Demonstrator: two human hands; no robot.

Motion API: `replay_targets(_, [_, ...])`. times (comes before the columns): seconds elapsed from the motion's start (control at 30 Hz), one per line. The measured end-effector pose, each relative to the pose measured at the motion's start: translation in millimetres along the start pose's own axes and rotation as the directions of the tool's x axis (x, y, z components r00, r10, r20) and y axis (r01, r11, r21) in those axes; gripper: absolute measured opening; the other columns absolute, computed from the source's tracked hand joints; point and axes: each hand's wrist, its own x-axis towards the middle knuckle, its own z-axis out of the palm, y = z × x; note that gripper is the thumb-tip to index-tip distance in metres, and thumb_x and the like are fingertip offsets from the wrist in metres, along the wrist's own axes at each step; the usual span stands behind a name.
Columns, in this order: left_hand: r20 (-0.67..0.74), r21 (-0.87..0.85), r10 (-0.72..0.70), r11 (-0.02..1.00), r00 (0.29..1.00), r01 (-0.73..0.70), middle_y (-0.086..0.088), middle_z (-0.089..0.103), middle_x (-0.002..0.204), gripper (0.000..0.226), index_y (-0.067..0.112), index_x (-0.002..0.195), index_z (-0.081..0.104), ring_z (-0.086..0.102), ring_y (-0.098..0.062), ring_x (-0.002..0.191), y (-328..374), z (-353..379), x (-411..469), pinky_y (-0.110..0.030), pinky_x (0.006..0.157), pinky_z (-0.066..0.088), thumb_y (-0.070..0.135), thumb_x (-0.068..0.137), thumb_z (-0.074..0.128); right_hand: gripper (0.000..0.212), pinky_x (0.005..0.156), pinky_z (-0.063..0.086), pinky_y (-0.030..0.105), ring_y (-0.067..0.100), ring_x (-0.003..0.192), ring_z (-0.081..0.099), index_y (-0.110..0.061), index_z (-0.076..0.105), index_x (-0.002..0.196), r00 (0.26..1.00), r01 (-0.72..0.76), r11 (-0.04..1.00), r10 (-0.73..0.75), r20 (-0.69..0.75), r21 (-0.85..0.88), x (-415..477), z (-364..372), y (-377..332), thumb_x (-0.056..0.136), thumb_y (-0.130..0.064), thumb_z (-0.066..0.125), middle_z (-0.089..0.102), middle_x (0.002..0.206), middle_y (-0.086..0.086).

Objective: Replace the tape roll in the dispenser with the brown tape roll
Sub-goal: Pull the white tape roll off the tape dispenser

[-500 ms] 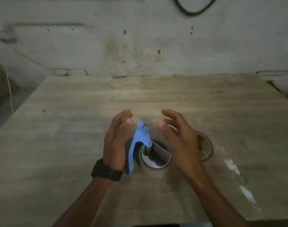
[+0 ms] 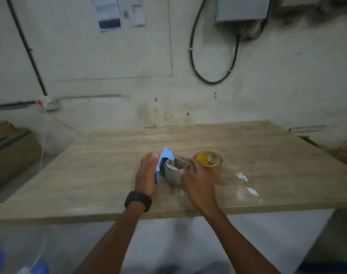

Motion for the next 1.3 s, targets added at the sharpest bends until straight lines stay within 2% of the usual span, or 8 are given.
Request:
replay_targets(0.2, [0.018,0.141,-0.006,0.99,1.0,0.004,0.002,0.043,0.158,0.051,0.023,0.149,0.048,0.041,-0.017,0.144,-6.4,4.6,-1.9,-0.038,0.123,0.028,0.044,0.102,0.053,0.015,0.076,0.04,0.022,0.011,0.094,0.061,-0.027,0.062,0.104,0.97,-0.243,0.97,0.243,0.009,0.012,-4.0,-1.1,4.3,0.09,-0.025,0.063,0.066,0.101,-0.009])
replay_targets(0.37, [0.03,0.259,-0.009,0.966,1.0,0.0,0.001,0.058,0.145,0.082,0.021,0.138,0.059,0.051,-0.024,0.136,-10.0,8.7,-0.7,-0.032,0.103,0.039,0.077,0.082,0.04,0.05,0.09,0.049,0.028,0.011,0.108,0.064,-0.028,0.058,0.131,0.971,-0.208,0.977,0.212,0.109,-0.042,4.7,9.8,10.0,0.083,-0.037,0.065,0.069,0.117,-0.009])
replay_targets(0.53, [-0.004,0.112,-0.041,0.993,0.999,0.041,0.021,0.066,0.103,0.023,0.037,0.095,0.069,0.061,-0.01,0.102,0.3,13.6,-5.8,-0.021,0.079,0.042,0.042,0.105,0.048,0.07,0.088,0.051,0.03,0.018,0.112,0.063,-0.03,0.048,0.138,0.975,-0.192,0.974,0.203,0.085,-0.119,5.5,17.5,16.9,0.072,-0.046,0.065,0.069,0.119,-0.006])
replay_targets(0.7, [-0.017,0.036,-0.112,0.993,0.994,0.113,-0.003,0.078,0.108,0.059,0.022,0.103,0.08,0.071,-0.021,0.097,-8.8,5.5,6.5,-0.032,0.078,0.054,0.071,0.089,0.049,0.068,0.095,0.051,0.036,0.016,0.116,0.06,-0.036,0.047,0.134,0.987,-0.137,0.987,0.144,0.074,-0.086,6.3,17.9,16.9,0.069,-0.048,0.065,0.066,0.123,-0.01])
replay_targets(0.83, [0.022,-0.204,-0.151,0.967,0.988,0.152,-0.002,0.079,0.099,0.04,0.019,0.097,0.076,0.072,-0.013,0.085,-7.0,7.7,8.3,-0.032,0.074,0.055,0.043,0.104,0.046,0.06,0.099,0.051,0.036,0.002,0.116,0.06,-0.036,0.048,0.135,0.998,0.002,0.998,-0.006,0.063,0.057,11.2,10.5,8.9,0.08,-0.029,0.072,0.065,0.125,-0.015])
replay_targets(1.07, [0.105,-0.484,-0.233,0.837,0.967,0.255,-0.008,0.079,0.09,0.043,0.01,0.103,0.073,0.074,-0.025,0.085,0.0,16.0,7.1,-0.046,0.081,0.059,0.045,0.103,0.047,0.07,0.106,0.042,0.02,0.003,0.132,0.047,-0.035,0.041,0.144,0.971,0.18,0.98,-0.19,0.144,0.078,27.2,-3.3,-13.3,0.085,-0.01,0.07,0.048,0.145,-0.015])
replay_targets(1.17, [0.111,-0.521,-0.293,0.797,0.95,0.307,-0.013,0.072,0.121,0.057,0.01,0.125,0.068,0.063,-0.035,0.119,-2.5,18.3,9.0,-0.056,0.106,0.047,0.057,0.101,0.044,0.075,0.111,0.04,0.026,0.004,0.136,0.042,-0.031,0.04,0.148,0.956,0.223,0.974,-0.228,0.186,0.044,32.1,-0.2,-16.4,0.084,-0.012,0.073,0.043,0.15,-0.014])
replay_targets(1.3, [0.153,-0.501,-0.329,0.787,0.932,0.36,-0.017,0.061,0.131,0.068,0.005,0.135,0.057,0.06,-0.035,0.115,-2.3,18.8,14.4,-0.049,0.096,0.046,0.059,0.104,0.028,0.083,0.108,0.043,0.024,0.0,0.133,0.043,-0.034,0.033,0.148,0.928,0.265,0.962,-0.273,0.253,0.066,32.8,-1.2,-13.4,0.081,-0.008,0.075,0.042,0.149,-0.015])
